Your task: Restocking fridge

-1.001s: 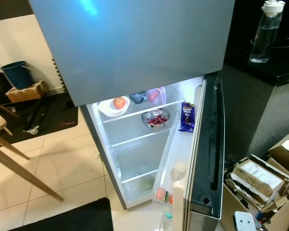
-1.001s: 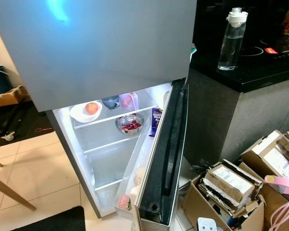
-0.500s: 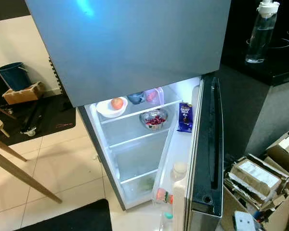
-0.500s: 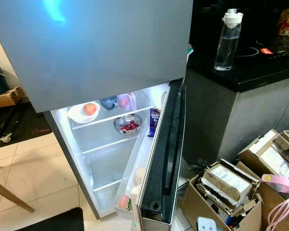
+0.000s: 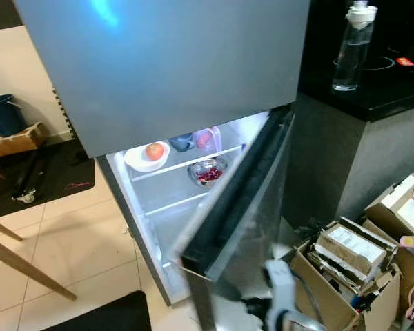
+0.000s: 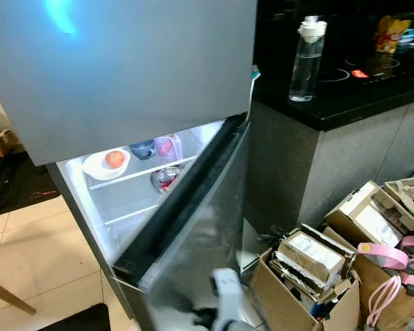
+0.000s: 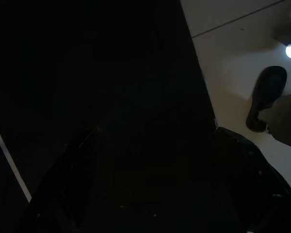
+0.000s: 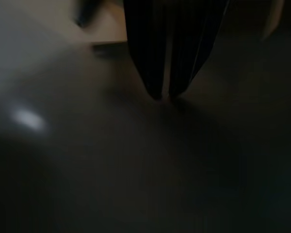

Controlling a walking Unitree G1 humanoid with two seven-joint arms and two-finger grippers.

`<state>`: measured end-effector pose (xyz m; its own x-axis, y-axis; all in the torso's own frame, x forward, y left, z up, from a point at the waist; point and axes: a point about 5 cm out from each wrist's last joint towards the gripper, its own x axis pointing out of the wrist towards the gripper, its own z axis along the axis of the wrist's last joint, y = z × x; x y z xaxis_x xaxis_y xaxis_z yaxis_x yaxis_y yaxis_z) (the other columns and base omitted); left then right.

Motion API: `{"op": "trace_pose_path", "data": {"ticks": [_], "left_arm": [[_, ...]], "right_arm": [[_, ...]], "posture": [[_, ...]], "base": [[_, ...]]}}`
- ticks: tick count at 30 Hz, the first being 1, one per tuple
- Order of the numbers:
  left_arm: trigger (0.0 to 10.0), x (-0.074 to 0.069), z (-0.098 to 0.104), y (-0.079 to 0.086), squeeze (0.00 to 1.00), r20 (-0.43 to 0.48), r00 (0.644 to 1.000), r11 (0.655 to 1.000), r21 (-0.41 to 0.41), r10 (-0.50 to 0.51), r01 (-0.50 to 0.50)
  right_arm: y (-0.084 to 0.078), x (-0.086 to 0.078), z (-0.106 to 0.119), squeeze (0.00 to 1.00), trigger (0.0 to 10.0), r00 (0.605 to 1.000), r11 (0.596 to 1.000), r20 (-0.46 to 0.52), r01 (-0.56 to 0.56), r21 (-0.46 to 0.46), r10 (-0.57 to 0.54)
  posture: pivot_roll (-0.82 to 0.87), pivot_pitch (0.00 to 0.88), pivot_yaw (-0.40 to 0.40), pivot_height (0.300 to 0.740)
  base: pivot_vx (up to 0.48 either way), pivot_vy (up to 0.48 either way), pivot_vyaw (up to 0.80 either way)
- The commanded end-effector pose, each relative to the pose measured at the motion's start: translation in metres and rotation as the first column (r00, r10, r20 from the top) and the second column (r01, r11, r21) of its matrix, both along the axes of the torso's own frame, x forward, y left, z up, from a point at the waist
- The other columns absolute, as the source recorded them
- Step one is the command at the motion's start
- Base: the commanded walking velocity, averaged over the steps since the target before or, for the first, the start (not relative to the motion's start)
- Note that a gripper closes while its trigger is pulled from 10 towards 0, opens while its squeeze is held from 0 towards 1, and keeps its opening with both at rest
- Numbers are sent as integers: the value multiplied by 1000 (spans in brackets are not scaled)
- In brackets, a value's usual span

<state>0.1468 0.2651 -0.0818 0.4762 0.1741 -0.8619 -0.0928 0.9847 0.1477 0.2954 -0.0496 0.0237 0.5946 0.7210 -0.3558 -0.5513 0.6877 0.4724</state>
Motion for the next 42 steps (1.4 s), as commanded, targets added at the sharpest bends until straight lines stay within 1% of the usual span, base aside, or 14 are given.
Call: {"op": "trace_pose_path", "data": {"ticks": [1,2,4,6,10,12,13,14,15,17,18,23,32,42], "left_arm": [[10000,-11,-4,1,0,-39,999,1000,9,2,-2],[10000,-11,-4,2,0,-39,999,1000,9,4,-3],[10000,-12,-4,3,0,-39,999,1000,10,7,-6],[10000,-13,-4,4,0,-39,999,1000,10,11,-10],[10000,-14,-4,5,0,-40,999,1000,11,17,-17],[10000,-14,-4,5,0,-40,999,1000,11,17,-17],[10000,-15,-4,5,0,-41,999,1000,12,20,-20],[10000,-16,-4,5,0,-41,999,1000,13,21,-20],[10000,-16,-4,5,0,-41,999,1000,13,21,-20],[10000,-15,-4,5,0,-38,999,1000,13,17,-17],[10000,-15,-4,5,0,-38,999,1000,13,17,-17],[10000,-4,-2,-3,0,2,1000,1000,1,-2,2],[10000,18,2,-15,0,41,999,999,-31,-25,27],[10000,45,12,-28,0,119,992,996,-74,-31,40]], "right_arm": [[16,2,13,0,10000,997,994,27,-69,83,67],[30,3,30,0,10000,993,969,56,-115,218,105],[39,2,43,0,10000,986,938,86,-162,307,142],[39,3,42,0,10000,987,945,92,-150,291,128],[15,6,17,0,10000,999,994,51,-8,113,2],[15,6,17,0,10000,999,994,51,-8,113,2],[-47,1,-19,0,10000,963,950,0,267,-159,-271],[-81,-8,-34,0,10000,915,883,-16,383,-271,-402],[-81,-8,-34,0,10000,915,883,-16,383,-271,-402],[-116,-21,-46,0,10000,856,801,-19,475,-365,-517],[-116,-21,-46,0,10000,856,801,-19,475,-365,-517],[-165,-54,-64,0,10000,794,693,-9,525,-494,-607],[-182,-83,-79,0,10000,755,621,7,545,-564,-656],[-166,-79,-78,0,10000,804,654,49,516,-554,-593]], "posture": [[-72,127,88,734],[-69,126,85,734],[-66,126,82,734],[-66,127,81,734],[-64,130,77,734],[-64,130,77,734],[-66,133,77,734],[-68,133,78,734],[-68,133,78,734],[-71,132,80,734],[-71,132,80,734],[-80,132,86,734],[-91,131,81,734],[-88,132,80,734]], "base": [[0,0,0],[0,0,0],[0,0,0],[0,0,0],[0,0,0],[0,0,0],[0,0,0],[0,0,0],[0,0,0],[0,0,0],[0,0,0],[0,0,0],[0,0,0],[0,0,0]]}}
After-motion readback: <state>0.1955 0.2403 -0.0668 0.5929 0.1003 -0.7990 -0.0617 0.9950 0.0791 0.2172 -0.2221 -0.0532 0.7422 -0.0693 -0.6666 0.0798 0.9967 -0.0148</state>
